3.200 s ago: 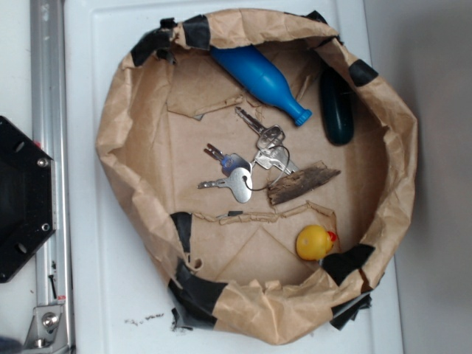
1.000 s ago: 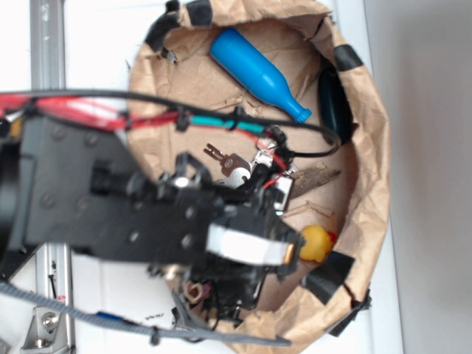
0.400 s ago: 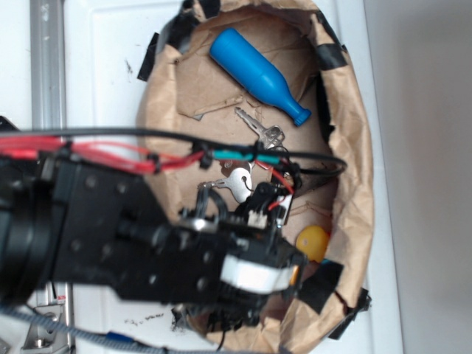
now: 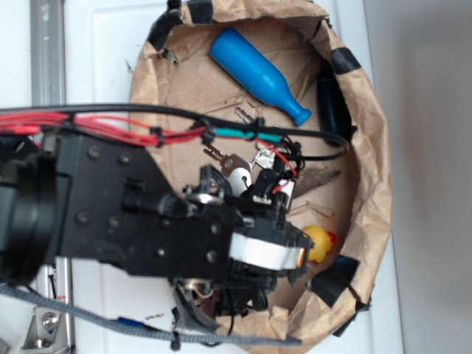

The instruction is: Grab the yellow duck.

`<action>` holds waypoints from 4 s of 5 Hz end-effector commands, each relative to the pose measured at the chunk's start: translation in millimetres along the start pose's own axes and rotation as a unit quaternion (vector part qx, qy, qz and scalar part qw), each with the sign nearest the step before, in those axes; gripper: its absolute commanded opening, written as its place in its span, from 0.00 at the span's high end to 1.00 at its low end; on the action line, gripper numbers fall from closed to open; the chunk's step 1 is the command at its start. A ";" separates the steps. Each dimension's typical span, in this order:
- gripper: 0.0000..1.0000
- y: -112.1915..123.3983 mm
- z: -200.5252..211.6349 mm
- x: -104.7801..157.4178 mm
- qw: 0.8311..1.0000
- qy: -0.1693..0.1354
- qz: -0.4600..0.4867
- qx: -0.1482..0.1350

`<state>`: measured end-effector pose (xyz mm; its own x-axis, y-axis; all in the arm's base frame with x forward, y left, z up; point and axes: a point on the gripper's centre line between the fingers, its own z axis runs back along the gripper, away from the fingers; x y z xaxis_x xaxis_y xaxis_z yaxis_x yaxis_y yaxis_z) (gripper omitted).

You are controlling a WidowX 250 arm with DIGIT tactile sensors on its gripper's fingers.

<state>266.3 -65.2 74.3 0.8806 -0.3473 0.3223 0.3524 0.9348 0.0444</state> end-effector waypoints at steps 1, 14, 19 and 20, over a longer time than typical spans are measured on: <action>0.00 -0.9 13.0 12.5 1.000 -0.024 0.009 0.005; 0.00 2.4 -25.8 56.9 0.998 0.036 -0.020 -0.049; 1.00 -3.1 -46.1 18.7 0.988 0.149 -0.007 -0.029; 1.00 -3.4 -36.2 11.0 0.990 0.142 -0.002 -0.024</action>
<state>287.6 -56.8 37.9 0.9389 -0.3419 0.0383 0.3424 0.9395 -0.0057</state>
